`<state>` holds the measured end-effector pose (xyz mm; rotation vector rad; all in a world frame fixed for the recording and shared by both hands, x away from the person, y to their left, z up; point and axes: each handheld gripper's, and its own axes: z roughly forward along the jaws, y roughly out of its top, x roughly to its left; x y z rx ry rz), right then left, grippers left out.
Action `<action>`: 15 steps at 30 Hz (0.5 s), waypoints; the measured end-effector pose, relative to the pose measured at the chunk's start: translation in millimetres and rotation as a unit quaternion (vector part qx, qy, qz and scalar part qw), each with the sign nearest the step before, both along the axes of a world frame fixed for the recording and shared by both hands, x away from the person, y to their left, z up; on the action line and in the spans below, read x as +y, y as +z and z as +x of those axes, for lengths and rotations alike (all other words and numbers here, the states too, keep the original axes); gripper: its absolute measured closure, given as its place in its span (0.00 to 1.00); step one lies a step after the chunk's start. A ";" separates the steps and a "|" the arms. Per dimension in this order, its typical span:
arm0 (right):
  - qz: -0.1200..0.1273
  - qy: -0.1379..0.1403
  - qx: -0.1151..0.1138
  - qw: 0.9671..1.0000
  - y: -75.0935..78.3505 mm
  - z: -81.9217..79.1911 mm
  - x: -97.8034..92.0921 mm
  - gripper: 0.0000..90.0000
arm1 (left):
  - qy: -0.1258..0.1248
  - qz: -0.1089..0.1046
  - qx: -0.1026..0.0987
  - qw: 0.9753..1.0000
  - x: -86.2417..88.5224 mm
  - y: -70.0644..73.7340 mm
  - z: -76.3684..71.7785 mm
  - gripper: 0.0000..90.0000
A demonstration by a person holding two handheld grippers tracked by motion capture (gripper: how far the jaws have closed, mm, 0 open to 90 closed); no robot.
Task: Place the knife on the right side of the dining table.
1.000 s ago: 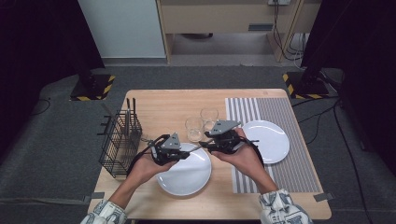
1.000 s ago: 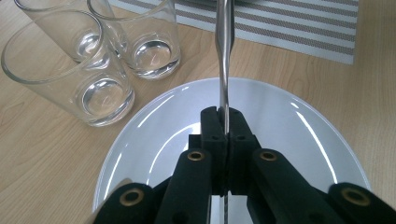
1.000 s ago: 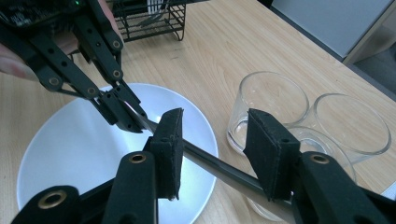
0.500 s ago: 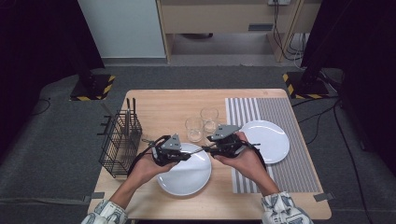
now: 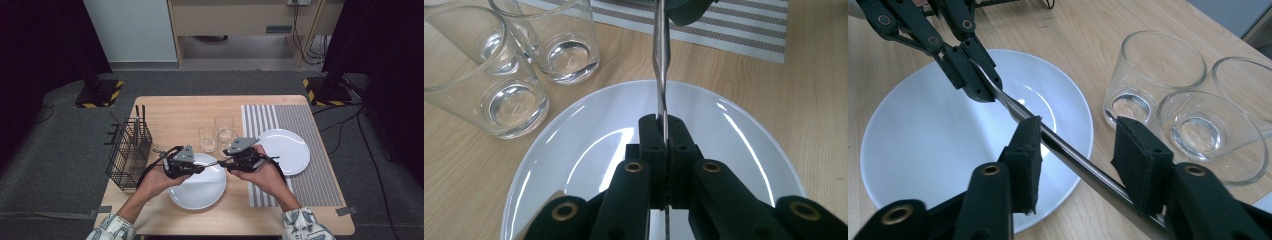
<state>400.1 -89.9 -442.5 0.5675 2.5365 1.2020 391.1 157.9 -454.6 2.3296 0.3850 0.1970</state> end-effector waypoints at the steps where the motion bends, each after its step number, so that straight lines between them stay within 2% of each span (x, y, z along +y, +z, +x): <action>1: 0.002 -0.001 -0.001 1.000 0.4 -0.4 0.2 0.56 | 0.001 -0.002 -0.001 1.000 0.2 0.7 0.1 0.98; 3: 0.009 0.000 -0.005 1.000 1.9 -1.7 0.9 0.54 | 0.002 -0.004 -0.002 1.000 0.9 2.2 0.5 0.98; 7: 0.007 0.003 -0.006 1.000 1.5 -0.8 2.3 0.52 | 0.001 -0.002 -0.001 1.000 1.8 3.5 1.4 0.98; 15: -0.012 0.010 -0.006 1.000 -5.3 0.0 3.2 0.58 | -0.003 -0.001 0.004 1.000 4.1 2.4 0.7 0.98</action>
